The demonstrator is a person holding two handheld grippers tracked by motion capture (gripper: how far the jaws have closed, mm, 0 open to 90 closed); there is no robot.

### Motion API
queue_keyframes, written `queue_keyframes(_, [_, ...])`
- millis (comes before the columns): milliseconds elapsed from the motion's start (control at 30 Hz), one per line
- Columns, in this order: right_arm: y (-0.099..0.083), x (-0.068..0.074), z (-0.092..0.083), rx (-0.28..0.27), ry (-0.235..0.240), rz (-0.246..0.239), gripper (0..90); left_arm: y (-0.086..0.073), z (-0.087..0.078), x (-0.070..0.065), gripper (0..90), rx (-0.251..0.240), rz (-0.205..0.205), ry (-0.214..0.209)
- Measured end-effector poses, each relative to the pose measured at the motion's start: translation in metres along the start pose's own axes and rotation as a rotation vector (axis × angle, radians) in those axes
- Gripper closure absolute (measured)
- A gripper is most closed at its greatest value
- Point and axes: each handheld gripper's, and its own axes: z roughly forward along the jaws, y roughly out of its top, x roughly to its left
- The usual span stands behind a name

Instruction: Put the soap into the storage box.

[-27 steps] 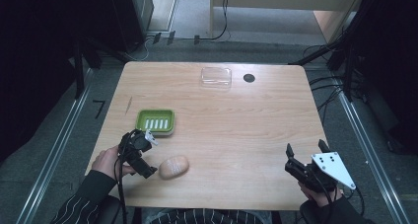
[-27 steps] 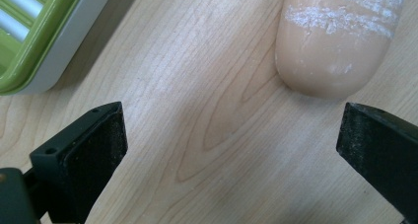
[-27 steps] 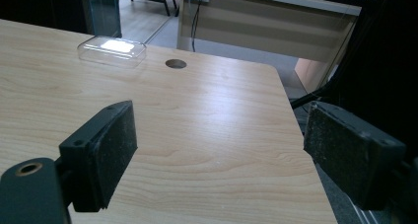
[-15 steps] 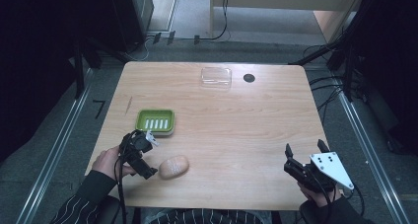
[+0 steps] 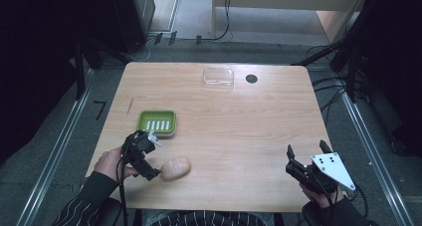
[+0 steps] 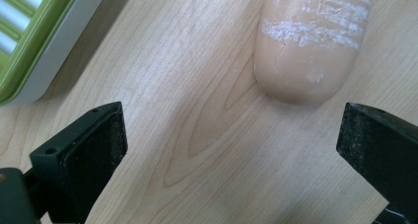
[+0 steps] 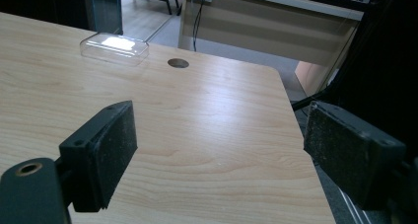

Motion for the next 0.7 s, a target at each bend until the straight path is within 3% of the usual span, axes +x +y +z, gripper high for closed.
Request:
queue_keyframes(367, [0.000, 0.000, 0.000, 0.000, -0.002, 0.002, 13.6, 0.014, -0.001, -0.013, 0.0, -0.036, 0.037, -0.029])
queue_keyframes(700, [0.000, 0.000, -0.002, -0.001, -0.007, -0.002, 13.6, 0.022, 0.004, -0.020, 0.0, -0.035, 0.063, -0.044])
